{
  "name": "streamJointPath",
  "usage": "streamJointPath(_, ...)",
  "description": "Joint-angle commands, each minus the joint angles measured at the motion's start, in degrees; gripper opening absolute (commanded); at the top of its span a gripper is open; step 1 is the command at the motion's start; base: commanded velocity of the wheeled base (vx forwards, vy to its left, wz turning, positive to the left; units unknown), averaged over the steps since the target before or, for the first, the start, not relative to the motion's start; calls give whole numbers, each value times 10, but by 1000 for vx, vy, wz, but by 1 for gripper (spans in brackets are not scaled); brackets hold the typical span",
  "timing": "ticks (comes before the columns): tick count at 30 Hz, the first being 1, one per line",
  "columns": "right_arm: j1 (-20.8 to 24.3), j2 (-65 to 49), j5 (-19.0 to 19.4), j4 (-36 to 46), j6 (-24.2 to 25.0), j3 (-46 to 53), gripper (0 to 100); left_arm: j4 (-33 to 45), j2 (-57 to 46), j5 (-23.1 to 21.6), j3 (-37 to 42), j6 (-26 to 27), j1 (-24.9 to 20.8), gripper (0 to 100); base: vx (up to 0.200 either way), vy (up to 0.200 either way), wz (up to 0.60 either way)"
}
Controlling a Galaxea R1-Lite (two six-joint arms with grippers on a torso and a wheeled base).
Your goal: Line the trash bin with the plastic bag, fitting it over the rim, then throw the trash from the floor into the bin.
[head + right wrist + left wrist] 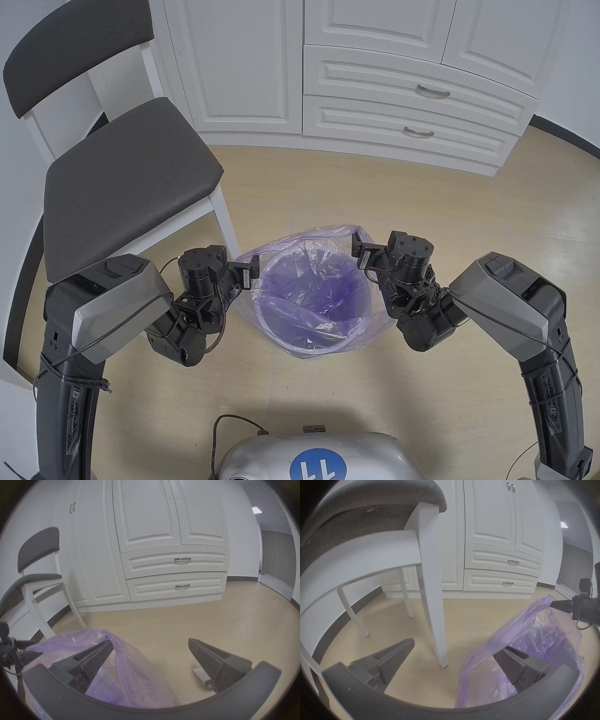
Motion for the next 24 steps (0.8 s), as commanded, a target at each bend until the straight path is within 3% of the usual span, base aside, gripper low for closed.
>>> streamJointPath(1,-7,45,0,2,13,-52,100,3,38,6,-37,-4,0,100,0,0,0)
streamJointPath(9,-14,71,5,9,47,-104,100,5,54,26,-83,-4,1,100,0,0,0)
streamJointPath(18,-19,77,33,73,126,-135,100,5,89,61,-153,-5,3,100,0,0,0)
streamJointPath(24,-24,93,33,91,132,-164,100,5,107,60,-177,-5,4,100,0,0,0)
